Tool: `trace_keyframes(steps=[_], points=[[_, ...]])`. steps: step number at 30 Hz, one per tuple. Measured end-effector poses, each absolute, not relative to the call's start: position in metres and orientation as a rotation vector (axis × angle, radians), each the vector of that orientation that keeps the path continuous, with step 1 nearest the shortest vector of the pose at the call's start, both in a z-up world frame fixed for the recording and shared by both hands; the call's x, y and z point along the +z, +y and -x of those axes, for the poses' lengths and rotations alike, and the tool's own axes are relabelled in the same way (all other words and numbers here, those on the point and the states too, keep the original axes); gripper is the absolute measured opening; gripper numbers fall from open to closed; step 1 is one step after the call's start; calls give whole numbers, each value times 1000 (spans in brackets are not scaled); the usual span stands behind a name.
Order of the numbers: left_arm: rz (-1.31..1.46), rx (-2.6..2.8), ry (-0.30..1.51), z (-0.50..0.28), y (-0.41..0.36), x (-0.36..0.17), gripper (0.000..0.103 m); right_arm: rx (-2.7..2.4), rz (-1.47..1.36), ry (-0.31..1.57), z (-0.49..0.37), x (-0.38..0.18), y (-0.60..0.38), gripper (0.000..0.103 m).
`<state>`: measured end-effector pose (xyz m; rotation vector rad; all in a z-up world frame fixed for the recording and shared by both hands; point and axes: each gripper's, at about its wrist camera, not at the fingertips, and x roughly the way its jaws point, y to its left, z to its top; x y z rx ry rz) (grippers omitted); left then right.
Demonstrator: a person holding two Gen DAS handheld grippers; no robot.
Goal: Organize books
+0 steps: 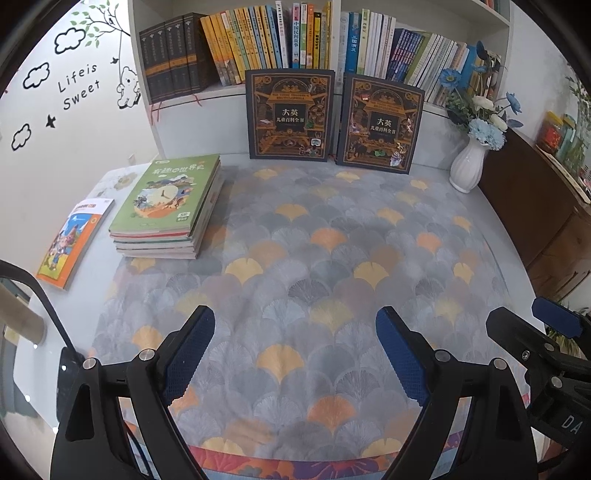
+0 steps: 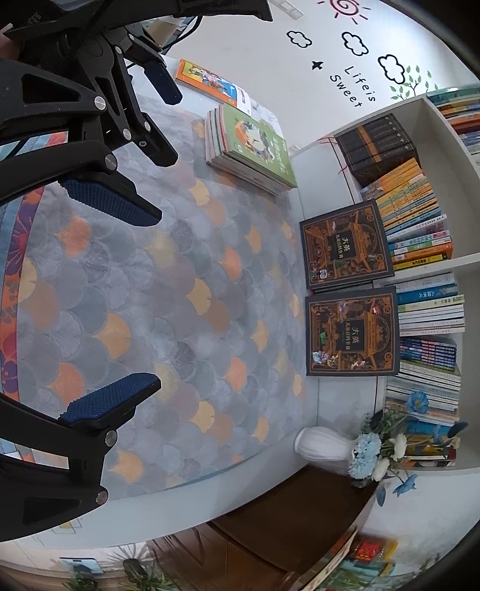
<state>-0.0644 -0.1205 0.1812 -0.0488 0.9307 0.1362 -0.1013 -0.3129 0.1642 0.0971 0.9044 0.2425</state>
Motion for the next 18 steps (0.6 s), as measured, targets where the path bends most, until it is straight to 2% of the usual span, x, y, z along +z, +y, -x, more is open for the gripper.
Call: trace_keyframes(steps=[18], points=[[65,130,934,75,-115,182,89,246,-106,920,107,163,-311,80]])
